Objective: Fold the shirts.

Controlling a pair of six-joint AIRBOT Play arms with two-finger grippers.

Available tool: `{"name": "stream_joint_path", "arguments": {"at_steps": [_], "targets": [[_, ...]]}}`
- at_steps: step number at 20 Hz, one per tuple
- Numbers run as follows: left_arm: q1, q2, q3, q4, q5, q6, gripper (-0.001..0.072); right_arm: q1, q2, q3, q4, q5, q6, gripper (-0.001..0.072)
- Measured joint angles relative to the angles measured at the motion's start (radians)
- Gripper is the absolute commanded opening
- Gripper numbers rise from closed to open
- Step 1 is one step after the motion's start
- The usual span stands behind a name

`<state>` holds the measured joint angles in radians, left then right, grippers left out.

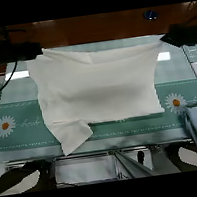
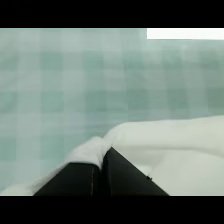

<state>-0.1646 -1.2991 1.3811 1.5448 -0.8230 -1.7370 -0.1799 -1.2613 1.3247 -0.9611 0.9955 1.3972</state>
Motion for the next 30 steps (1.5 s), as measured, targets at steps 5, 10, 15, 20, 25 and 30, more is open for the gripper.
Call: {"name": "stream_joint_path", "arguments": {"at_steps": [5,10,15,20,25,30], "targets": [[0.035,-0.227,0.160,0.000,0.007,-0.128,0.0020,0.015,-0.316,0.207,0.017,-0.013,0.056,0.0018],[0.067,-0.291,0.201,-0.002,-0.140,-0.045,0.0020,0.000,-0.406,0.283,-0.008,0.035,0.066,0.0018],[0.075,-0.305,0.152,-0.031,-0.351,0.121,0.0020,-0.008,-0.426,0.280,-0.134,0.192,0.050,0.0018],[0.075,-0.309,0.029,-0.045,-0.411,0.168,0.0021,-0.009,-0.432,0.184,-0.183,0.245,0.042,0.0018],[0.072,-0.309,-0.034,-0.072,-0.436,0.178,0.0500,-0.010,-0.436,0.120,-0.154,0.241,0.031,0.0414],[0.095,-0.290,-0.043,-0.077,-0.536,0.143,0.0507,-0.034,-0.418,0.113,-0.142,0.322,0.062,0.0415]]}}
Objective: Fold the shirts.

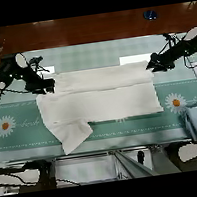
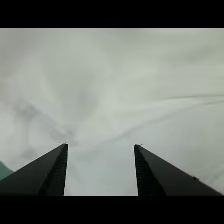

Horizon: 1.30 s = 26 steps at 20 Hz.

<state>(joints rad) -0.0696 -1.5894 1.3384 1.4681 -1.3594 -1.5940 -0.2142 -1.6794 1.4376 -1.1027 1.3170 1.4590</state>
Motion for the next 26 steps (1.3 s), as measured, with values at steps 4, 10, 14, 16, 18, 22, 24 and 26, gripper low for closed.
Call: {"name": "stream_joint_path", "arguments": {"at_steps": [4,10,14,16,18,22,24,26], "targets": [[0.089,0.136,-0.116,-0.013,-0.033,-0.018,0.0508,-0.051,0.144,-0.111,-0.107,0.028,0.028,0.0416],[0.351,0.491,-0.542,-0.278,0.048,0.059,0.0508,-0.105,0.541,-0.586,-0.060,-0.191,0.010,0.0420],[0.482,0.612,-0.777,-0.388,0.069,0.103,0.0507,-0.111,0.711,-0.768,0.122,-0.263,-0.058,0.0419],[0.507,0.630,-0.852,-0.412,0.080,0.113,0.0507,-0.113,0.744,-0.801,0.167,-0.270,-0.073,0.0419],[0.520,0.635,-0.902,-0.422,0.103,0.117,0.0507,-0.114,0.762,-0.818,0.196,-0.275,-0.080,0.0419],[0.520,0.626,-0.968,-0.480,0.141,0.123,0.0507,-0.114,0.775,-0.833,0.246,-0.290,-0.085,0.0418],[0.493,0.617,-0.994,-0.518,0.161,0.124,0.0506,-0.114,0.778,-0.835,0.265,-0.297,-0.081,0.0418],[0.441,0.605,-1.010,-0.543,0.188,0.124,0.0426,-0.114,0.779,-0.836,0.274,-0.300,-0.075,0.0416]]}}
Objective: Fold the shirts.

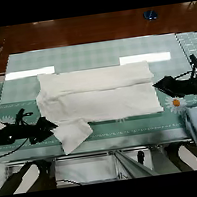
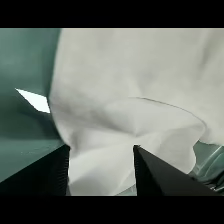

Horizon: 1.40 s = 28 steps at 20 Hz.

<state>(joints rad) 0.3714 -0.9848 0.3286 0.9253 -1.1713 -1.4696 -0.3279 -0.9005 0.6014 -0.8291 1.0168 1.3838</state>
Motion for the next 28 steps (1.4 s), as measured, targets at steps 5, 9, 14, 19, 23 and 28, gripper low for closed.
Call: {"name": "stream_joint_path", "arguments": {"at_steps": [5,9,14,19,23,28], "targets": [[-0.127,-0.019,-0.010,-0.012,0.093,0.002,0.0021,-0.012,0.001,-0.001,-0.014,-0.019,0.026,0.0416],[-0.154,-0.023,0.004,-0.011,0.111,0.005,0.0021,-0.126,-0.018,-0.002,-0.153,0.034,0.084,0.0416],[-0.164,-0.023,0.009,-0.011,0.118,0.015,0.0021,-0.200,-0.108,-0.024,-0.256,0.228,0.072,0.0416],[-0.166,-0.024,0.010,-0.016,0.118,0.018,0.0022,-0.166,-0.198,-0.032,-0.288,0.281,0.063,0.0416],[-0.166,-0.024,0.010,-0.019,0.117,0.019,0.0022,-0.141,-0.274,-0.034,-0.249,0.235,0.070,0.0416],[-0.166,-0.024,0.010,-0.025,0.117,0.019,0.0021,-0.105,-0.315,-0.034,-0.142,0.140,0.059,0.0158]]}}
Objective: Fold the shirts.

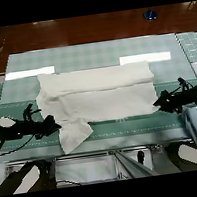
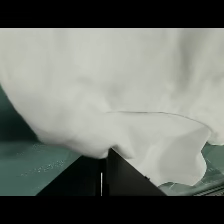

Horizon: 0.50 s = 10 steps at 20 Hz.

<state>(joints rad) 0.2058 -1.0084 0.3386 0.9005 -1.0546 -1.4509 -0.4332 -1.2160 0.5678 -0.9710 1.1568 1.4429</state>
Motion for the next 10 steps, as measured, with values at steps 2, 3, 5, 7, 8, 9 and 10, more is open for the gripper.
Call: {"name": "stream_joint_path", "arguments": {"at_steps": [2,3,5,7,8,9,10], "targets": [[0.000,0.000,0.002,-0.001,0.000,0.000,0.0021,0.039,-0.005,0.002,0.012,-0.038,-0.018,0.0019],[0.002,-0.001,0.006,0.000,-0.001,0.004,0.0022,0.058,-0.007,0.008,0.023,-0.046,-0.038,0.0018],[0.014,-0.001,0.037,0.017,-0.002,0.015,0.0021,0.080,-0.008,0.047,0.026,-0.040,-0.066,0.0018],[0.032,0.001,0.104,0.005,-0.031,0.027,0.0021,0.092,-0.009,0.111,0.025,-0.022,-0.083,0.0018],[0.039,0.000,0.148,0.002,-0.054,0.033,0.0021,0.095,-0.010,0.153,0.025,-0.013,-0.087,0.0018],[0.045,-0.005,0.195,-0.002,-0.053,0.038,0.0021,0.097,-0.010,0.190,0.027,-0.008,-0.089,0.0018],[0.048,-0.016,0.241,-0.007,-0.059,0.042,0.0021,0.100,-0.015,0.229,0.040,-0.006,-0.088,0.0018]]}}
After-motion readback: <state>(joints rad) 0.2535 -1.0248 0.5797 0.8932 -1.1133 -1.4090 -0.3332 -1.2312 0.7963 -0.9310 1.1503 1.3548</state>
